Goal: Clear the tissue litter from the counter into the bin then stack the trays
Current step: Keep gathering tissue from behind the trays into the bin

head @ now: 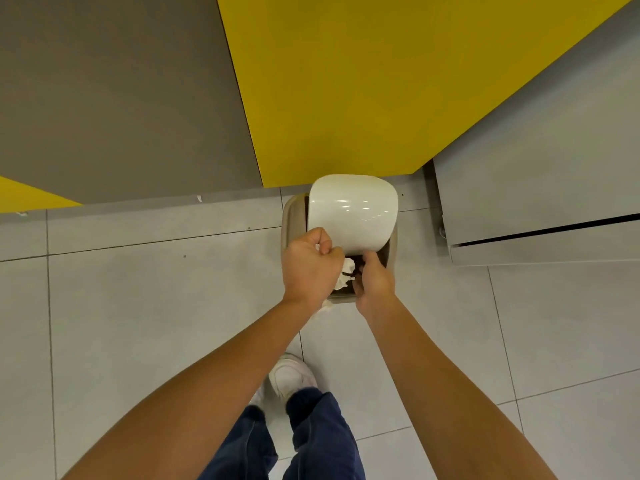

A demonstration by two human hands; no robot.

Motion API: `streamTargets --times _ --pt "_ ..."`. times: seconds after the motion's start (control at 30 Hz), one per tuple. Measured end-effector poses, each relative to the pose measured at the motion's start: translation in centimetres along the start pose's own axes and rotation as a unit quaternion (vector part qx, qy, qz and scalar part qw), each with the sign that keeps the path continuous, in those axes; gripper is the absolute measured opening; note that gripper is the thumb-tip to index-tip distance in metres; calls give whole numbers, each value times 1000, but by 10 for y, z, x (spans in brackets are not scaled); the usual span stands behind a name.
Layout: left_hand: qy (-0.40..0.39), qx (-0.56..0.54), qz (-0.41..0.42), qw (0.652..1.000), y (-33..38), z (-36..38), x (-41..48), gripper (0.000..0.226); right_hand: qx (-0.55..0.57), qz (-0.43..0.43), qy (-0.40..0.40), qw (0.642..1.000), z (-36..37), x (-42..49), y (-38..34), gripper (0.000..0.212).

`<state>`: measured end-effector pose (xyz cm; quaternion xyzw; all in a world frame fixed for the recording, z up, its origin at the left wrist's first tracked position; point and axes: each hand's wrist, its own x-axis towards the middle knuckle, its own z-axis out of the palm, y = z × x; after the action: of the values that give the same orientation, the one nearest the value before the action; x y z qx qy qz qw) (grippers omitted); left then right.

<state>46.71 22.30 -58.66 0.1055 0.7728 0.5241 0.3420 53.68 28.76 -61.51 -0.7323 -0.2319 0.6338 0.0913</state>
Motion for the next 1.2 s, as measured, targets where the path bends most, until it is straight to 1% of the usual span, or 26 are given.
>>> streamTargets --times 0.07,0.13,0.2,0.23,0.3,0.4,0.47,0.53,0.7,0.83,0.9,0.93,1.03,1.2 --pt "-8 34 38 999 -6 11 -1 45 -6 6 -11 1000 -4 1 0 14" --pt "-22 77 85 993 -13 21 1 48 -8 5 -26 1000 -9 3 0 23" --pt "-53 129 143 980 -21 27 6 48 -10 4 -36 999 -13 5 0 30" --pt "-79 163 182 967 -26 30 10 46 -20 1 -37 999 -15 6 1 30" --pt "-139 224 269 926 -36 34 17 40 -56 -13 -27 998 -17 7 1 29" --pt "-228 318 331 859 -48 38 30 23 -103 -44 -23 993 -19 6 -1 34" --pt "-270 391 343 810 -49 42 33 16 -116 -48 -31 992 -22 7 -3 39" --pt "-302 457 340 765 -50 48 33 23 -126 -40 -30 991 -24 8 -4 44" --pt "-340 527 315 712 -64 56 39 31 -151 -41 -26 987 -26 11 -2 47" --pt "-363 564 237 703 -70 57 43 39 -148 -50 -32 987 -23 13 -1 44" --pt "-349 585 240 691 -70 58 42 39 -146 -50 -31 987 -22 14 0 44" --pt "-339 589 247 691 -69 58 41 39 -146 -48 -30 988 -21 14 -1 44" --pt "-314 588 251 702 -66 54 38 34 -143 -44 -29 988 -19 12 -1 44" --pt "-323 556 233 729 -47 36 26 28 -140 -39 -37 989 -17 -6 -5 39"
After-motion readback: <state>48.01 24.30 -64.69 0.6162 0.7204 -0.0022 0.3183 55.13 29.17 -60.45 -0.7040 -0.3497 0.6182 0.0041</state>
